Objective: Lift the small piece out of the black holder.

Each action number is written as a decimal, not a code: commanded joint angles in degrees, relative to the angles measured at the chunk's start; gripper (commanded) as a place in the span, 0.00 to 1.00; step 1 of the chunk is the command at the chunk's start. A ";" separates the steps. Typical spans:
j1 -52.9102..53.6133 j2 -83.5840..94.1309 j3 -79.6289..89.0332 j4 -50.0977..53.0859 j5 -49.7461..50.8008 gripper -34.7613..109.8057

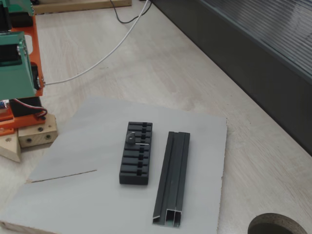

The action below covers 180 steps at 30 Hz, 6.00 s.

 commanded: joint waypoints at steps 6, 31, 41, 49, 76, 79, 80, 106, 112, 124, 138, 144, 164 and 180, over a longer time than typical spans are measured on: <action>-0.44 3.87 0.09 0.44 -0.09 0.34; -0.62 3.34 0.09 -0.26 2.20 0.34; -22.94 -10.81 0.00 -0.35 29.44 0.34; -27.69 -14.50 -0.70 -0.35 44.12 0.34; -45.79 -14.59 15.73 -20.65 60.12 0.34; -45.79 -14.68 15.73 -20.74 59.68 0.34; -45.79 -14.68 15.73 -20.74 59.68 0.34; -50.71 -26.81 15.12 -39.55 59.94 0.34; -51.33 -26.28 14.94 -39.64 60.03 0.34; -51.33 -26.02 14.94 -39.73 59.50 0.34; -51.15 -26.98 14.94 -39.73 59.59 0.52; -51.15 -27.69 14.94 -39.73 60.03 0.52; -51.33 -38.14 4.66 -38.76 60.03 0.52; -51.50 -40.96 4.75 -38.76 60.03 0.52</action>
